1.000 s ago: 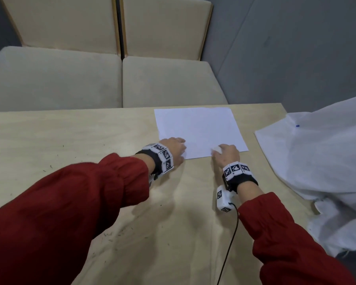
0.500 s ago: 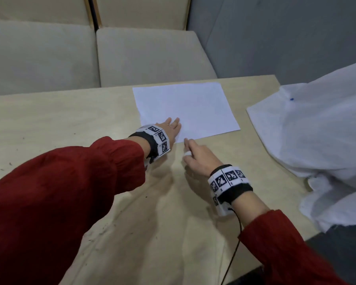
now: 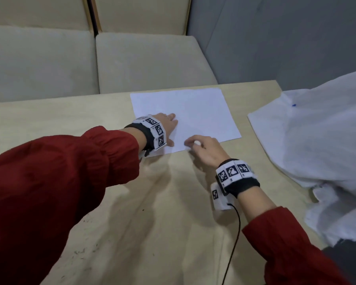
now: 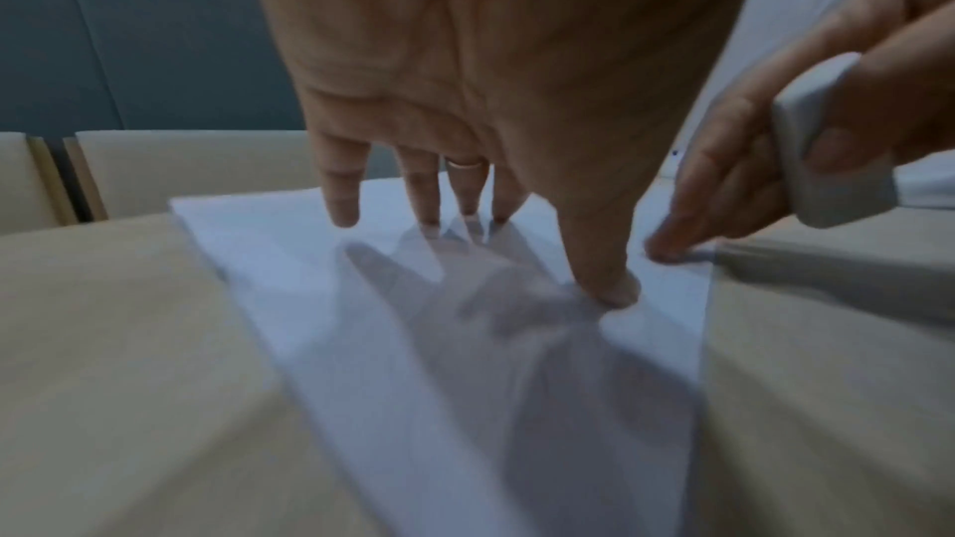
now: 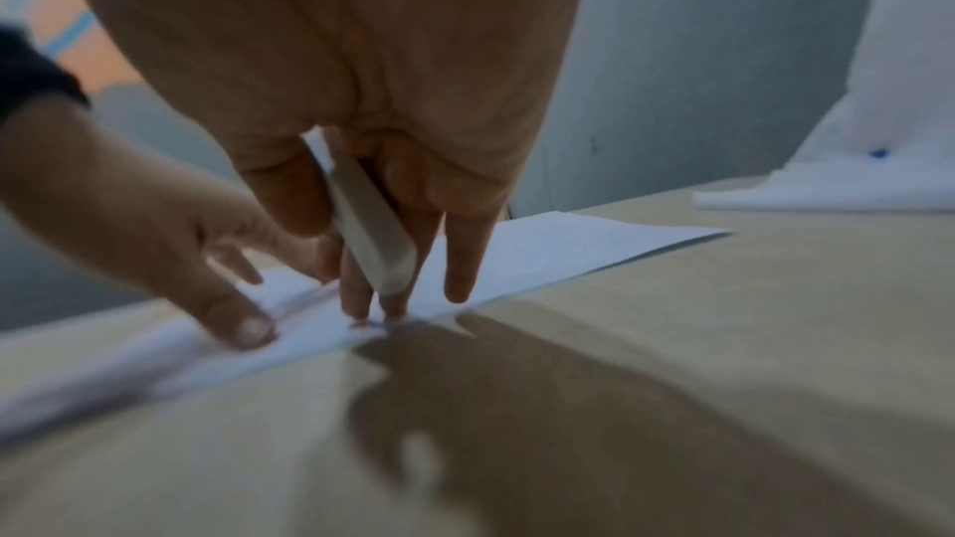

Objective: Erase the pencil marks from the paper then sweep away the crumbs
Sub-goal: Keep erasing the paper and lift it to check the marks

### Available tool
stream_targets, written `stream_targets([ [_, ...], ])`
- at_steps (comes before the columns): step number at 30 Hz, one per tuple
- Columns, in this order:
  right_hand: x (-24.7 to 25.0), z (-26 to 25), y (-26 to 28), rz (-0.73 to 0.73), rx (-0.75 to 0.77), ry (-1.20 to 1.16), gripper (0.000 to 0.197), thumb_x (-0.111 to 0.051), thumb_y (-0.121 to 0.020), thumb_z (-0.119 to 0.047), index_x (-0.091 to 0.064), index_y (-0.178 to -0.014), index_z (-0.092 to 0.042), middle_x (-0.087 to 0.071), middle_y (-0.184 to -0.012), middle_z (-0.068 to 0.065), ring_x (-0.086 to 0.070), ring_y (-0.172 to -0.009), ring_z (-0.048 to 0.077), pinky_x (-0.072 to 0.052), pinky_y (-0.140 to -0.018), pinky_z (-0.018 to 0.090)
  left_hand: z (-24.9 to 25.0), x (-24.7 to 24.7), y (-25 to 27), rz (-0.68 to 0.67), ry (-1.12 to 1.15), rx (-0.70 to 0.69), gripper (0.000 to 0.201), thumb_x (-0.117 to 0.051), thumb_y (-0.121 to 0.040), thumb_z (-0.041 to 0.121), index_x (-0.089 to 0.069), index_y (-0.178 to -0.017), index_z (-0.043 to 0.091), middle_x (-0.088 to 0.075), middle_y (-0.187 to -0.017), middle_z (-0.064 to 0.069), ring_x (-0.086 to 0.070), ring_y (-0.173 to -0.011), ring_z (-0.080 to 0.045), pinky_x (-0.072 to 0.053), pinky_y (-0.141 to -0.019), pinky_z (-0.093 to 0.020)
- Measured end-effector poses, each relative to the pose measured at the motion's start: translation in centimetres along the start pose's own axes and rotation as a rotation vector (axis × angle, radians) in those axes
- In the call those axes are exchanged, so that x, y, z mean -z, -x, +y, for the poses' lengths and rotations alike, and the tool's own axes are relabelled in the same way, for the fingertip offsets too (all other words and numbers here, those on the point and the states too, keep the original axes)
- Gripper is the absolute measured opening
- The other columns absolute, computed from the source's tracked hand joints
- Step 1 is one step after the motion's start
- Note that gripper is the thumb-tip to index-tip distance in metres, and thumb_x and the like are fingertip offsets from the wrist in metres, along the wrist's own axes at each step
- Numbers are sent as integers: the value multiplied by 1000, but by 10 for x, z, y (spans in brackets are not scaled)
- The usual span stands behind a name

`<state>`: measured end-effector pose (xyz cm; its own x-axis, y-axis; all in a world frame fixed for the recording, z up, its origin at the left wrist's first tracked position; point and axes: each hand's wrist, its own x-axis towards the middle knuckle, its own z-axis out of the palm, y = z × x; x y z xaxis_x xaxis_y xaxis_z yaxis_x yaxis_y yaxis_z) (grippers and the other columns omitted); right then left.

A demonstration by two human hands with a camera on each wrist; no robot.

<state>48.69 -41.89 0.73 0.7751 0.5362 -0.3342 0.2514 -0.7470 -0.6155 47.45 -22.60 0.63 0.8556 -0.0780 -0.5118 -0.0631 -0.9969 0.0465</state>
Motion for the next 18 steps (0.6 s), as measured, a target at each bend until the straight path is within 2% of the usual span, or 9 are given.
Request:
stream_targets([
  [2, 14, 2, -13, 99, -13, -56, 29, -48, -94, -13, -67, -114, -19, -67, -119, 3, -63, -106, 19, -44, -93, 21, 0, 11, -5, 39, -26, -2, 90, -68, -79, 60, -30, -144, 11, -27, -156, -4, -38, -135, -30, -39, -100, -49],
  [4, 29, 10, -37, 146, 0, 42, 37, -45, -96, -9, -57, -130, -13, -52, -140, 6, -50, -128, 21, -31, -102, 17, 2, 14, -16, -3, 3, -20, 107, -67, -77, 63, -13, -153, 11, -9, -162, -5, -19, -147, -28, -26, -111, -55],
  [7, 34, 21, -74, 15, -16, 285, 48, -36, -100, -8, -35, -147, -15, -17, -160, 2, -17, -147, 20, -13, -116, 25, 3, 5, -27, -83, 65, -22, 125, -67, -72, 70, 8, -155, 14, 18, -161, -4, 10, -149, -28, -15, -113, -61],
  [9, 33, 19, -82, -107, -36, 452, 53, -32, -100, -9, -23, -152, -16, -4, -162, 2, -10, -148, 22, -16, -119, 40, 1, -3, -31, -84, 87, -9, 129, -67, -68, 74, 11, -154, 16, 21, -160, 0, 14, -149, -25, -14, -111, -65],
  [11, 30, 13, -68, -186, 2, 519, 55, -32, -100, -10, -20, -153, -16, -1, -162, 3, -10, -148, 23, -18, -117, 41, -1, -5, -31, -80, 84, -8, 131, -66, -66, 76, 11, -154, 17, 22, -160, 2, 14, -149, -22, -15, -111, -67],
  [13, 21, 12, -37, -299, 119, 461, 54, -37, -98, -8, -27, -151, -16, -8, -161, 4, -16, -147, 21, -19, -117, 35, -2, -5, -32, -76, 86, -12, 131, -66, -67, 76, 11, -154, 17, 23, -160, 2, 14, -149, -22, -15, -111, -67],
  [15, 14, 11, -5, -461, 141, 269, 49, -46, -94, -9, -46, -142, -20, -27, -157, 1, -28, -143, 14, -22, -118, 32, -4, -6, -31, -78, 91, -23, 130, -64, -67, 77, 12, -154, 19, 24, -160, 2, 15, -149, -21, -13, -112, -67],
  [17, 13, 9, 12, -510, 63, 63, 35, -55, -90, -20, -64, -124, -24, -56, -138, -3, -51, -127, 10, -36, -111, 30, -6, -9, -30, -73, 108, -40, 129, -64, -67, 78, 13, -154, 21, 25, -159, 2, 16, -149, -21, -10, -112, -67],
  [18, 17, 4, 12, -447, 45, -1, 32, -55, -87, -23, -69, -116, -23, -65, -123, -6, -59, -117, 10, -42, -106, 28, -7, -10, -30, -67, 117, -50, 129, -65, -67, 76, 13, -154, 22, 24, -159, 1, 16, -148, -21, -8, -111, -67],
])
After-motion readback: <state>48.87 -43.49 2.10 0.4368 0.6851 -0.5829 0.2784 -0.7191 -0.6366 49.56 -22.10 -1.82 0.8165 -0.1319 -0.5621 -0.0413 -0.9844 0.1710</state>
